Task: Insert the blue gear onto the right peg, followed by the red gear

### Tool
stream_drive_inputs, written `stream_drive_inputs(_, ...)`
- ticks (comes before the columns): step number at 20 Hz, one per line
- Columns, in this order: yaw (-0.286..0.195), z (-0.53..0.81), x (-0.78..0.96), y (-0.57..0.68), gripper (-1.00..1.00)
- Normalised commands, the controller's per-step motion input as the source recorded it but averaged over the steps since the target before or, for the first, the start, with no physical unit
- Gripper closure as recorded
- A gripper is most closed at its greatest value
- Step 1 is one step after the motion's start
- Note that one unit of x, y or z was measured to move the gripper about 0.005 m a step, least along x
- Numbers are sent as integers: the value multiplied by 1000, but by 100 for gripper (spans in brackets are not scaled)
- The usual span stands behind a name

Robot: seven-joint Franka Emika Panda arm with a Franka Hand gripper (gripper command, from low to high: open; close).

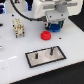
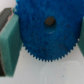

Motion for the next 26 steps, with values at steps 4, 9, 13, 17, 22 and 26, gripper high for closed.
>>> stream_drive_inputs(4, 0, 606, 480, -76, 100)
stream_drive_inputs(9, 0, 568, 702, -153, 100)
stream_drive_inputs(13, 0, 529, 834, -171, 100)
stream_drive_inputs(17, 0, 460, 868, -246, 100)
stream_drive_inputs(22, 0, 344, 838, -327, 100)
stream_drive_inputs(26, 0, 242, 863, -275, 100)
